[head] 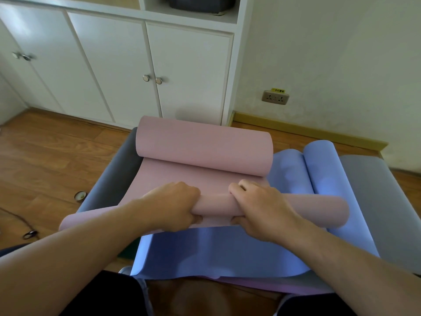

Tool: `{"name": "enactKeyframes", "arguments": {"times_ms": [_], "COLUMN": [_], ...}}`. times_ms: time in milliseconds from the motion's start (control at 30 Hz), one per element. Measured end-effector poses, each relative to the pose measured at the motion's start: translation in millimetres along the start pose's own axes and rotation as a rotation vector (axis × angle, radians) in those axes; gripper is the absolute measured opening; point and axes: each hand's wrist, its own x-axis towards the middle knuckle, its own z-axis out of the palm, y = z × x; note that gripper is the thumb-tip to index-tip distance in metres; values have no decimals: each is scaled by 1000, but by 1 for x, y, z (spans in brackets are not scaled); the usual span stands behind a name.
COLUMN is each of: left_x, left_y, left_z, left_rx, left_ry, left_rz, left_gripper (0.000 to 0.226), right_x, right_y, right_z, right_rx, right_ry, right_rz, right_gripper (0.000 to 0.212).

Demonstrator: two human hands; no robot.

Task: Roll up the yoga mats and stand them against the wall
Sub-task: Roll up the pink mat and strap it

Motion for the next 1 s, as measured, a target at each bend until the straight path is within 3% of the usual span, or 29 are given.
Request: {"name": "enactKeyframes", "arguments": {"times_ms": [133, 333, 533, 667, 800, 867, 1000], "left_x": [1, -2, 2, 1, -4, -1, 6], "left_y": [-1, 12, 11, 14, 25, 27, 19], "left_z": [-1, 13, 14, 8, 13, 16, 10], "left_rx": [-75, 207, 59, 76, 241, 218, 40], "left_ry": [-26, 179, 108, 90, 233, 217, 94], "left_rz": [-1, -5, -27, -4, 36, 23, -9], "left_gripper": [40, 63, 39, 39, 45, 40, 29], "right_x": [0, 8, 7, 7, 6, 4, 1], "right_y": [-1, 13, 4, 11, 17, 13, 2], "right_z": [0, -1, -1, 8, 3, 0, -2], "right_rx": [-20, 181, -38, 2, 149, 151, -106], "right_ry": [-16, -215, -171, -160, -255, -242, -85], "right_rz": [-38, 69, 77, 106, 141, 129, 16], "right_gripper": [41, 40, 61, 33, 19, 23, 58]}}
